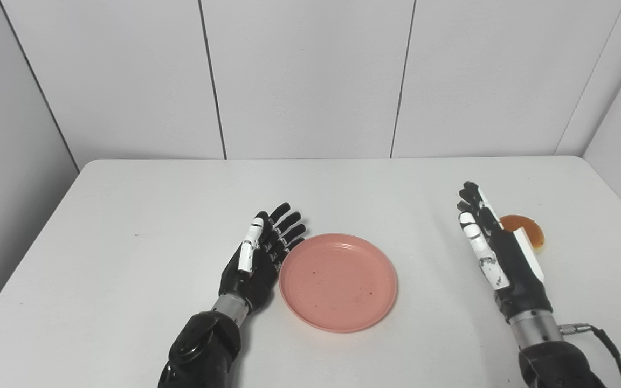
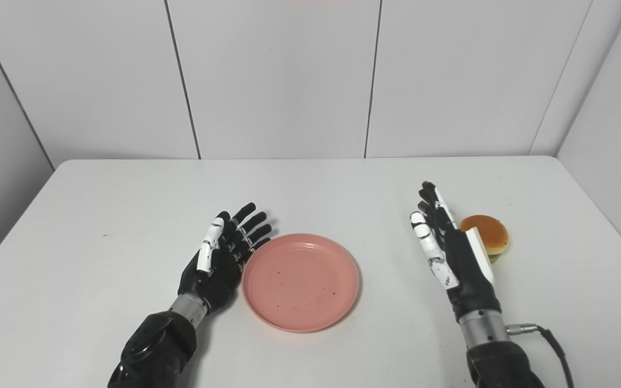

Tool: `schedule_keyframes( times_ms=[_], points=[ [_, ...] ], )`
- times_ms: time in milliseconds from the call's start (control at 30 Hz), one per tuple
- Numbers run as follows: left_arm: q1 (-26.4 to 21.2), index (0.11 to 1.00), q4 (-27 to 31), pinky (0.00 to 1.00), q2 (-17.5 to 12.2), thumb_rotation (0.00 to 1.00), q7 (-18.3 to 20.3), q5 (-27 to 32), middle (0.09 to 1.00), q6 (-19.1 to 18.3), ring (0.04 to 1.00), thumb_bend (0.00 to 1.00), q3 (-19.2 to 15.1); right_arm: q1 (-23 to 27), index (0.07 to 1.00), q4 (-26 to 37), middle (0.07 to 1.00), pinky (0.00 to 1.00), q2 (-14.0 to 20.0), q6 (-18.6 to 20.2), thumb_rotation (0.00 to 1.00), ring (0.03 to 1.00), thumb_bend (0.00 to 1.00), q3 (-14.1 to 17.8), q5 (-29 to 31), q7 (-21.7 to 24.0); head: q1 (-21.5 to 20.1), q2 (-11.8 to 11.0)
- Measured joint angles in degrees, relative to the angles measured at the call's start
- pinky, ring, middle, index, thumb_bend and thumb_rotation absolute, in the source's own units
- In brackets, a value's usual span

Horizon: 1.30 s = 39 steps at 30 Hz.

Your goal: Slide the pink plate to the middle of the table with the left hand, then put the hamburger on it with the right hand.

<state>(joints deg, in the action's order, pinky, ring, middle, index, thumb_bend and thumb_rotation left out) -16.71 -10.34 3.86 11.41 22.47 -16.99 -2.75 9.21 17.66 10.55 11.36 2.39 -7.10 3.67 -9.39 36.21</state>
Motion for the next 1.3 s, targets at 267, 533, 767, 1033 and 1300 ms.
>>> schedule_keyframes(
  times_ms=[267,533,767,1033,1300],
  points=[
    [0.50,0.912,0.23,0.91,-0.94,1.00,1.35,1.45,0.914,-0.01,0.905,0.33,-1.26,3.58,0.934,-0.66,0.924,0.75,3.62,0.11,0.86,0.879,0.58,0.40,-4.86,-0.44,-6.08,-1.23],
    [0.73,0.907,0.04,0.92,-3.17,1.00,3.51,3.36,0.910,-0.02,0.905,0.31,-2.07,9.10,0.943,-1.78,0.911,0.72,8.88,0.13,0.86,0.832,0.64,-0.36,-17.82,-2.31,-10.38,-2.38],
    [0.82,0.920,-0.47,0.96,-4.51,1.00,4.71,4.96,0.931,-0.02,0.930,0.32,-2.86,10.56,0.923,-4.74,0.915,0.64,13.83,3.85,0.77,0.837,0.84,-2.48,-30.63,-1.29,-14.33,-3.87],
    [0.04,0.932,-2.33,0.97,-5.46,1.00,6.90,6.42,0.938,0.01,0.941,0.31,-3.91,12.59,0.941,-6.50,0.959,0.63,15.86,11.60,0.65,0.859,0.95,-4.91,-41.88,3.91,-16.36,-4.31],
    [-0.06,0.940,-2.83,0.97,-6.14,1.00,7.51,7.46,0.943,0.00,0.943,0.30,-4.88,13.30,0.965,-11.04,0.981,0.64,16.72,12.61,0.62,0.861,0.98,-6.35,-45.12,7.05,-16.80,-4.05]
  ],
)
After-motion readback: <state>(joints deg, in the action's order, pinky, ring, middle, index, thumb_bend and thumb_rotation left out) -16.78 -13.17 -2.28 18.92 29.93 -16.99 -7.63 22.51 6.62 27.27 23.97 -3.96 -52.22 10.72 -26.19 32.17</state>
